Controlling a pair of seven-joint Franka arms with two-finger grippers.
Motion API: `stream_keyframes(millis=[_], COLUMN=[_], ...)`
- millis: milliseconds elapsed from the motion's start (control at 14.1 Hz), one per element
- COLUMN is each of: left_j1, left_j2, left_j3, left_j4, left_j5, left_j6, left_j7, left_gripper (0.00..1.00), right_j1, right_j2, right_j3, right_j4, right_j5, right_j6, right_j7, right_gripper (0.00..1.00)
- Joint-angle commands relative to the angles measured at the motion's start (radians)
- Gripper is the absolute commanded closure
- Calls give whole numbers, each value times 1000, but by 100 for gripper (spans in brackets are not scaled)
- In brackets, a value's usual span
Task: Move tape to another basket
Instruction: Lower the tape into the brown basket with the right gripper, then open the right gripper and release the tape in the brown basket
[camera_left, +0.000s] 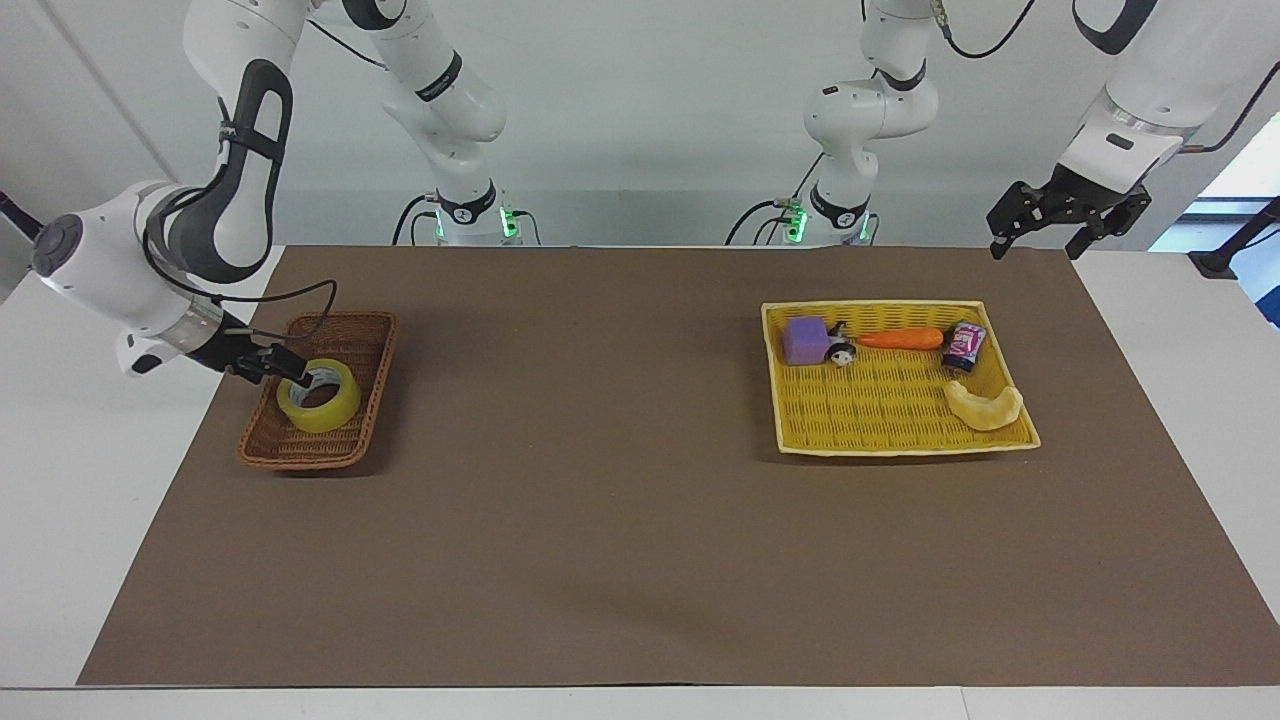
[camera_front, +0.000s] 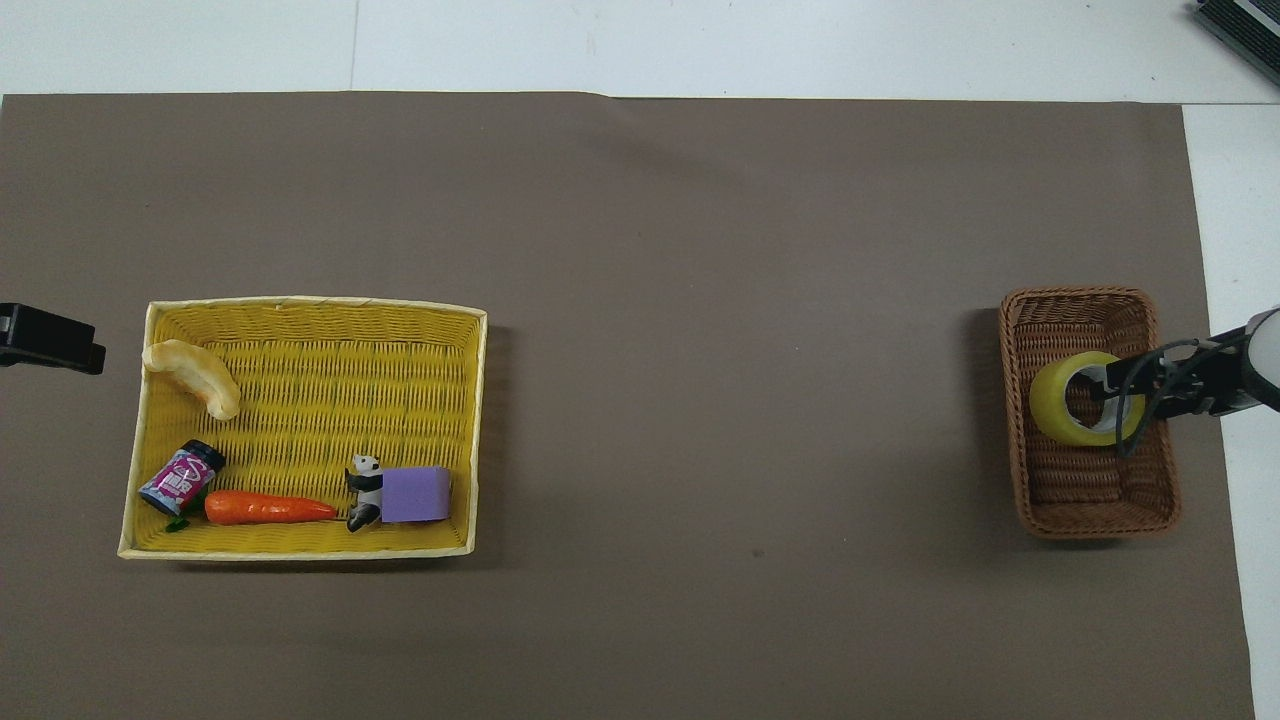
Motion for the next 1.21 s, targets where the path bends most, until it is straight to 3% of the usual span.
stream_keyframes(millis=[0,285,569,925,1139], left_j1=[4,4,-3,-2,-3], left_j2=[-15,-15,-13,-13,-13], left_j3=[2,4,4,4,4], left_j4=[-4,-4,-1,-1,-1], left_j5=[-11,-11,-11,-9,-11], left_j6=[-9,-7,-6,-6,-6], left_j7=[13,13,13,13,13], left_gripper=[0,0,0,0,0], right_j1=[62,186,333,487,499], right_j2=[-90,-204,-266,-301,-309], right_j3=[5,8,9,11,14], right_j4=[13,13,7,2,68], right_j5=[-68,-146,-175,-175,-175], right_j6=[-36,-131,-196,-222,-230], right_j7=[35,249,448,521,523], right_gripper=[0,0,0,0,0])
